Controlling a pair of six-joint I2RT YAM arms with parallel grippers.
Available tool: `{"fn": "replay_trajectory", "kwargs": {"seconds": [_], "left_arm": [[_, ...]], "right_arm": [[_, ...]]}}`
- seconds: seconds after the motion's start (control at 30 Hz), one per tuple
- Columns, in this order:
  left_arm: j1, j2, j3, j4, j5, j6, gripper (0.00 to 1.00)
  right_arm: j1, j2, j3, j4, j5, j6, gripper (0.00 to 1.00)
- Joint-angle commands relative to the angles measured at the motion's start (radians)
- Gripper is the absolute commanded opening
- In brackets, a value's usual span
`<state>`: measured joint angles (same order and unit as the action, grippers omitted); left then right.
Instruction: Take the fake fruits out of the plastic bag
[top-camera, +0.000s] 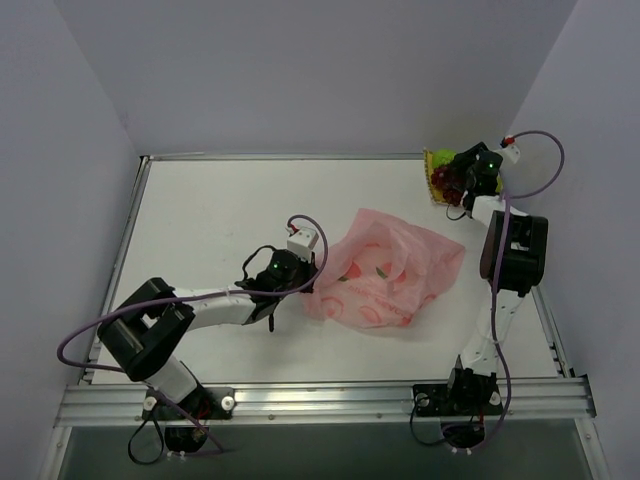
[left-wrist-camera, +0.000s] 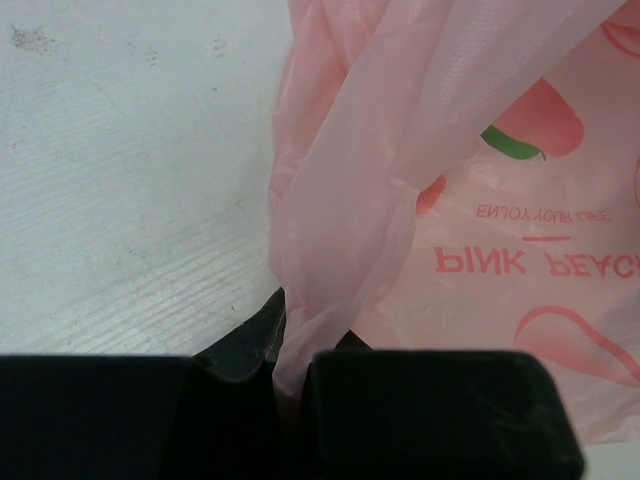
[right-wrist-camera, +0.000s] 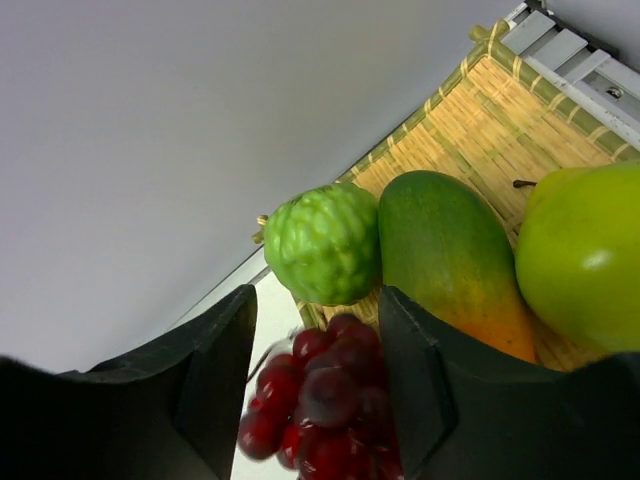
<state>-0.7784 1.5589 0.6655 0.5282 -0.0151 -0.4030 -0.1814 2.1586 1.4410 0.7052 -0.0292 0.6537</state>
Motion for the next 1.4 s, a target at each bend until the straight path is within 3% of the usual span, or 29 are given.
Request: {"fn": "replay_trajectory", "kwargs": {"seconds": [0.0,0.07,0.23,0.5,0.6,0.83,1.03,1.2,1.37], "left_arm": [[0.005,-0.002,0.046,0.030,0.014,-0.010,0.02],[0.005,-0.002,0.046,0.030,0.014,-0.011,0.02],[0.005,-0.003,0.045,0.032,0.012,-0.011,0.02],[0.005,-0.007,0.042,0.038,0.015,-0.019,0.02],[0.005,-0.008,0.040,0.041,0.014,-0.019,0.02],[0.005,-0.007,0.039,0.039,0.014,-0.019,0.02],[0.005,-0.014,0.037,0.041,0.015,-0.019,0.02],[0.005,-0.011,0.039,0.039,0.015,-0.016,0.02],[0.005,0.001,0.045,0.041,0.015,-0.019,0.02]], "right_arm": [[0.005,0.021,0.012,0.068,0.012,-0.011,0.49],[0.007,0.026,0.013,0.057,0.011,-0.012,0.65],[0.008,-0.008,0.007,0.042,0.000,-0.037,0.86],[0.037,-0.126,-0.066,0.053,0.017,-0.101,0.96],[0.059,-0.175,-0.108,0.050,0.026,-0.143,0.96],[0.069,-0.240,-0.188,-0.204,0.137,-0.235,0.96],[0.053,-0.109,-0.025,-0.415,0.100,-0.318,0.91],[0.037,-0.022,0.119,-0.480,0.054,-0.370,0.86],[0.036,0.015,0.147,-0.458,-0.041,-0.397,0.53]]}}
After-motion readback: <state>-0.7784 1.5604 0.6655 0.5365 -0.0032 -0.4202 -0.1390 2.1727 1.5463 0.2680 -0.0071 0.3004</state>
